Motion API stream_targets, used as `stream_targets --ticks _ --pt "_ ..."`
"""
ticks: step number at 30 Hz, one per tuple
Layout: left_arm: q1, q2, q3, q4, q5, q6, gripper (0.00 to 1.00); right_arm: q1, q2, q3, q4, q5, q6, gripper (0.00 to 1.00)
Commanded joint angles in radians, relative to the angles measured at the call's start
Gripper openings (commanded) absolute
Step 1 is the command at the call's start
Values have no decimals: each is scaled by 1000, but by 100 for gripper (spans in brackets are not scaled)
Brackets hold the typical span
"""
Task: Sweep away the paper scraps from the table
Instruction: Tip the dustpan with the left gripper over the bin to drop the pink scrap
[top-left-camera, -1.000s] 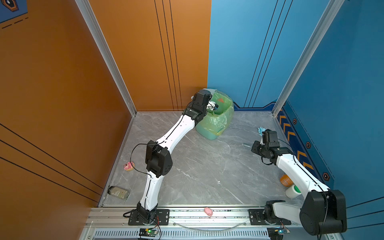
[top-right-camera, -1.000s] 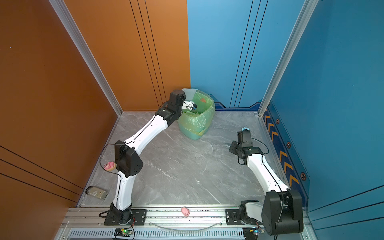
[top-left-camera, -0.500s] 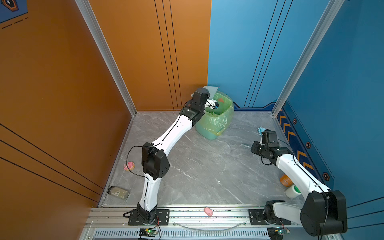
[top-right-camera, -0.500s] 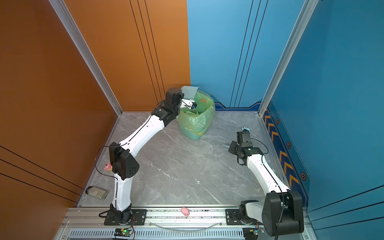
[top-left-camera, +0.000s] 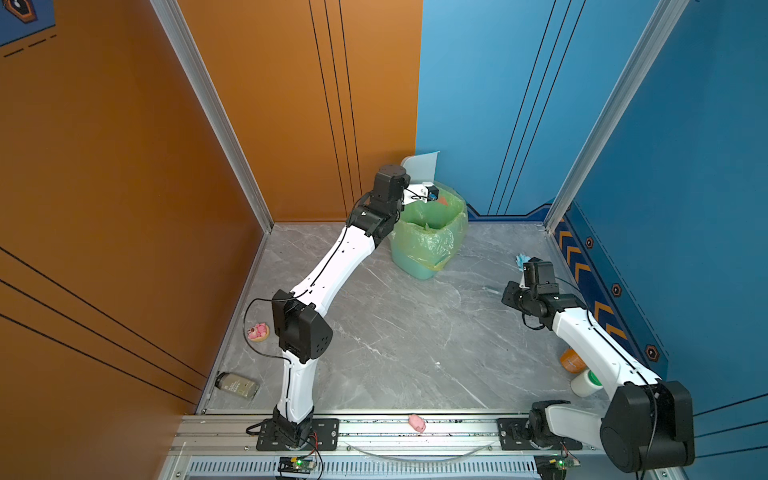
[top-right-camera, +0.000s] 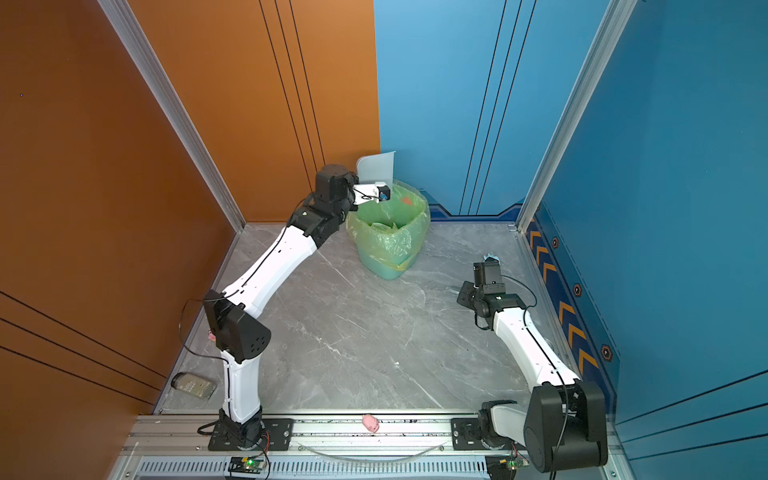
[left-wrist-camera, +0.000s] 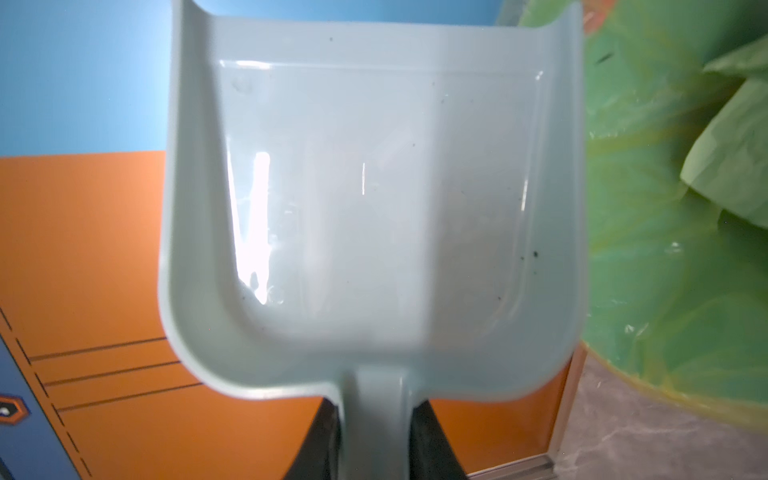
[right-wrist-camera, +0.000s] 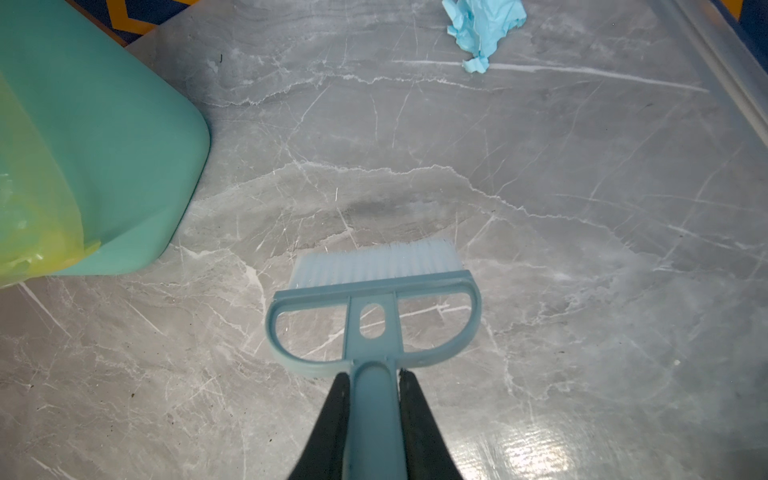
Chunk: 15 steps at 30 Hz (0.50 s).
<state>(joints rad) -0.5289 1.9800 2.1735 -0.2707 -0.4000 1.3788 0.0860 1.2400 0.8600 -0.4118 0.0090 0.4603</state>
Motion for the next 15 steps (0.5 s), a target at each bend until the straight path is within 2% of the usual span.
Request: stream_targets --ticks 1,11,15 --pt "16 -106 -52 -11 135 -204 0 -3 8 51 -5 43 -24 0" --pt "16 -349 -326 8 258 -582 0 -77 68 151 52 26 -11 0" --pt "20 -470 -455 18 321 -680 0 -113 84 187 89 36 -4 0"
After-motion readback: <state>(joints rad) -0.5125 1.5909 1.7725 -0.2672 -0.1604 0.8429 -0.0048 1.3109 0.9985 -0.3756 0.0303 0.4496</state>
